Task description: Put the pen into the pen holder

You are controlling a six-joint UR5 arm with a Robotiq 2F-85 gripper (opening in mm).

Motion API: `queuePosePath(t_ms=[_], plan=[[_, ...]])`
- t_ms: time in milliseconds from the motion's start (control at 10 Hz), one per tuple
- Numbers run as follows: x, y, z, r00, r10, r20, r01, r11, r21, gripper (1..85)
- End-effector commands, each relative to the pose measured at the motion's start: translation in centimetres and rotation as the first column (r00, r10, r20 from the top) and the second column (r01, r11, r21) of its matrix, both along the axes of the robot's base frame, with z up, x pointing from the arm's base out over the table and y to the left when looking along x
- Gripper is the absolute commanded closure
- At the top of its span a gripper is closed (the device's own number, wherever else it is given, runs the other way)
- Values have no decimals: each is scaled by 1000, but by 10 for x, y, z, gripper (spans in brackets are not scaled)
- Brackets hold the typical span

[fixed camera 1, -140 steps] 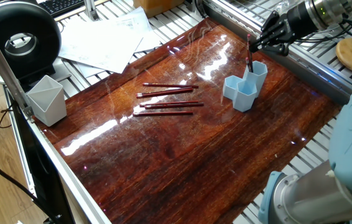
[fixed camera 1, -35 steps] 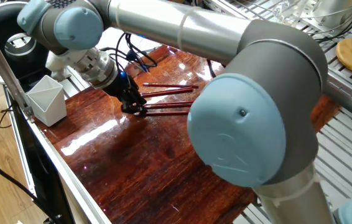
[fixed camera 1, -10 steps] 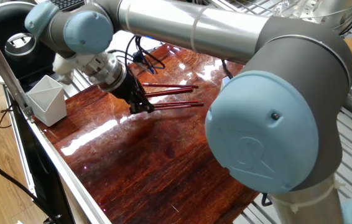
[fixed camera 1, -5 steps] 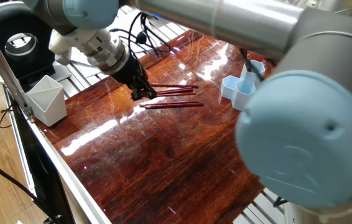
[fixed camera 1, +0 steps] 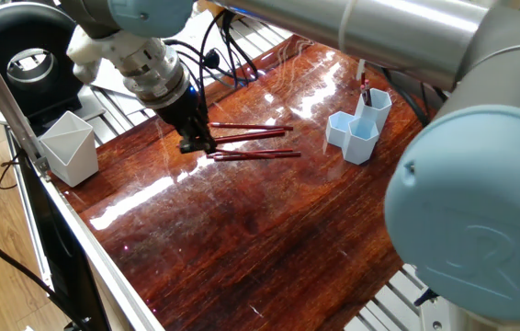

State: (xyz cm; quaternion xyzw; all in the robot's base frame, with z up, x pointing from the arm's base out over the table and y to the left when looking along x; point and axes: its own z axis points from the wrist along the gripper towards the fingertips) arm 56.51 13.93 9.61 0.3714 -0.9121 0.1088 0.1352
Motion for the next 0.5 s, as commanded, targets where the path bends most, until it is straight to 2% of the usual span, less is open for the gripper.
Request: queuePosePath(t_ms=[0, 100, 300, 400], plan=[[4, -3, 3, 983, -164, 79, 167, 985, -32, 847], [5, 6, 0, 985, -157, 74, 157, 988, 8, 847], [-3, 8, 1, 998, -62, 11, 61, 998, 23, 847], [-4, 7, 1, 1000, -30, 0, 30, 999, 27, 847]])
